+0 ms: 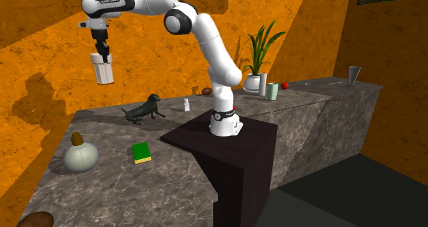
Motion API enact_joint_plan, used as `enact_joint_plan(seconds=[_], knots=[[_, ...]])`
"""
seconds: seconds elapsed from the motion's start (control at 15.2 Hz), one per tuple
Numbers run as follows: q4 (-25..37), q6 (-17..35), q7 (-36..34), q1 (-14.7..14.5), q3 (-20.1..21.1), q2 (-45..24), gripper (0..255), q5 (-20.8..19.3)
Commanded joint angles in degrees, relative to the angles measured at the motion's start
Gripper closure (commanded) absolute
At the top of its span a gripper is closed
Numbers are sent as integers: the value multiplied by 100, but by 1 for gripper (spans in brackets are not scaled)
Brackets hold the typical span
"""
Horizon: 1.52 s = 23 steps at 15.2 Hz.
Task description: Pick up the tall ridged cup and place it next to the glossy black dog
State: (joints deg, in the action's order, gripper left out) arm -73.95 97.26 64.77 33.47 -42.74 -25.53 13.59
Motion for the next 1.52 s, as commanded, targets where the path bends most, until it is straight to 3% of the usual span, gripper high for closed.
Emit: enact_joint_plan(seconds=[0.0,0.07,0.13,0.66,1.45], knots=[[940,-350,212,561,113,-640,255,381],[1464,-552,271,868,190,-957,255,540],[2441,-939,308,1390,317,-1507,255,795],[1288,-113,383,1005,276,-1249,255,670],[225,844,470,729,287,-1215,255,694]])
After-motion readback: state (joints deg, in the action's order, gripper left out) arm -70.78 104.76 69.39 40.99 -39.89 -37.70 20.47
